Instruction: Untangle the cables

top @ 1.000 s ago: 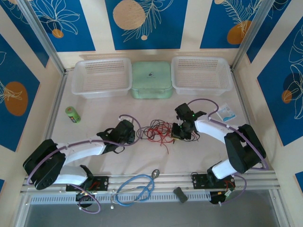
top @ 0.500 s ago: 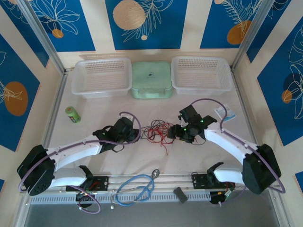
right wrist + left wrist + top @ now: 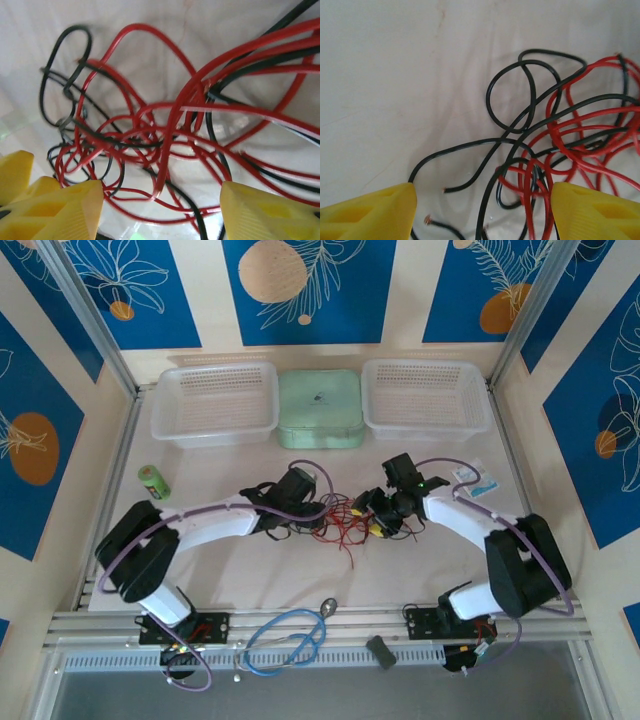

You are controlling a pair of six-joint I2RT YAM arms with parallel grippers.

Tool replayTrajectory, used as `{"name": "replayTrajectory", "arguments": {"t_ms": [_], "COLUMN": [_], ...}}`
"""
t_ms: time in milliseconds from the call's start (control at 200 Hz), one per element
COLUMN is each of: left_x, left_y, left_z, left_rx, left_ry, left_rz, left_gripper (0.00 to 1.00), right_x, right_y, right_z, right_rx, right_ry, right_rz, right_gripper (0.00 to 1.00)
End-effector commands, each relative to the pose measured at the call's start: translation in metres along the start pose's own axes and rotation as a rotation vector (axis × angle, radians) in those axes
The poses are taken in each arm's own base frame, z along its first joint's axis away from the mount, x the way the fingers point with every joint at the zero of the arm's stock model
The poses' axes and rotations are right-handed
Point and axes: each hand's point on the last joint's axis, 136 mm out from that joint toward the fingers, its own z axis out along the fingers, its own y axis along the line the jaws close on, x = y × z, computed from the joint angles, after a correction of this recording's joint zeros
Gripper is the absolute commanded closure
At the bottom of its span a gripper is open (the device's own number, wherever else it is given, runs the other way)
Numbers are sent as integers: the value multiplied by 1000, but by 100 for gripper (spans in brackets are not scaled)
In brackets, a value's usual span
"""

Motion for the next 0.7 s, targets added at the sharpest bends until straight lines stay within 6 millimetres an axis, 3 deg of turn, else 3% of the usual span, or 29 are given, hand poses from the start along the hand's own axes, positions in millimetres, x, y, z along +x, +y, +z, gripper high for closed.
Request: {"name": "replayTrajectory", "arguments": {"t_ms": [0, 145, 280, 355, 435, 600, 695], "left_x": [-14, -10, 0, 8, 14, 20, 20], "left_y": [-21, -25, -18, -5, 11, 43, 57], "left_z": [9, 25, 36, 37, 30, 6, -7], "left_rx": [74, 99, 83, 33, -28, -155, -198], "left_ry": [-37, -43, -36, -36, -50, -72, -90], "left_rz": [37, 21, 0, -17, -32, -37, -43], "left_gripper": [30, 36, 58, 75, 84, 88, 88], "right_x": [-8, -14, -18, -22, -27, -36, -37], "right_y": [6, -4, -11, -18, -25, -32, -29], "right_z": [11, 27, 33, 31, 24, 6, 0], "right_rx": [-28, 2, 28, 53, 84, 128, 141], "right_ry": [-3, -4, -15, -36, -69, -133, -143], "right_rz": [93, 121, 118, 106, 86, -20, -119], "right_gripper": [37, 48, 72, 86, 96, 99, 90]}}
